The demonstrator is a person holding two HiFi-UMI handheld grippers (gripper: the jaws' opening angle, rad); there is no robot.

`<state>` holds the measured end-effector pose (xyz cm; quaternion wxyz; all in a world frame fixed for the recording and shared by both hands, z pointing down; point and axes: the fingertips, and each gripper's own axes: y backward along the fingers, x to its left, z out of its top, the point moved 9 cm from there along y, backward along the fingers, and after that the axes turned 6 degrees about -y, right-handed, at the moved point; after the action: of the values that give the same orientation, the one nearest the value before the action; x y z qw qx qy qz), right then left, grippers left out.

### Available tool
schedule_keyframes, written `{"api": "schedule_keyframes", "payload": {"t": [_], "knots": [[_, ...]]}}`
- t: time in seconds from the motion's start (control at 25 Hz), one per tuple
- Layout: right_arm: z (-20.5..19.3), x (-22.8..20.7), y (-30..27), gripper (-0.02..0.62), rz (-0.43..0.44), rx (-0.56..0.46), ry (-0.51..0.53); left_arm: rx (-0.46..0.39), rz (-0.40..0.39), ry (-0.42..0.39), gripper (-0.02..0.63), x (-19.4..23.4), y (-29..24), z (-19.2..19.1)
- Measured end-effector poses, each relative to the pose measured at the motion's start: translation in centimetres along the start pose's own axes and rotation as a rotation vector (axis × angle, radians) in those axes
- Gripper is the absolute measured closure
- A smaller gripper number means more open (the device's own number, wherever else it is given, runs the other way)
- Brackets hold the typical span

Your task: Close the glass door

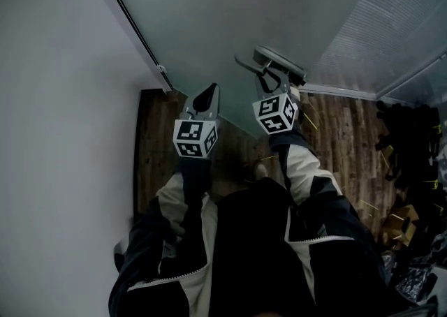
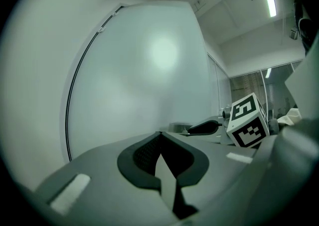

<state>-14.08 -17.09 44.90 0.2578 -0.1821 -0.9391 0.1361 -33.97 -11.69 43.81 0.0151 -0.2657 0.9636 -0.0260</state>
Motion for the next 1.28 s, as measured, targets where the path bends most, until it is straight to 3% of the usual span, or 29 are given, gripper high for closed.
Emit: {"api": "schedule_keyframes", "payload": {"t": [0.2, 0.68, 1.28], "knots": [[-0.3, -6.7, -5.2, 0.503, 0.033, -0.002, -0.019, 0.013, 0.0, -0.006, 0.601, -0.5, -9.2, 2.3], [-2.1, -15.8, -13.0, 0.511, 0.091, -0.038, 0.019, 0.002, 0.064, -0.009, 0.601, -1.9, -19.8, 3.6], [-2.2, -25.0, -24.0, 0.518, 0.025, 0.022, -0.024, 0.031, -0.027, -0.056, 0.601, 3.2, -29.5, 5.3]]}}
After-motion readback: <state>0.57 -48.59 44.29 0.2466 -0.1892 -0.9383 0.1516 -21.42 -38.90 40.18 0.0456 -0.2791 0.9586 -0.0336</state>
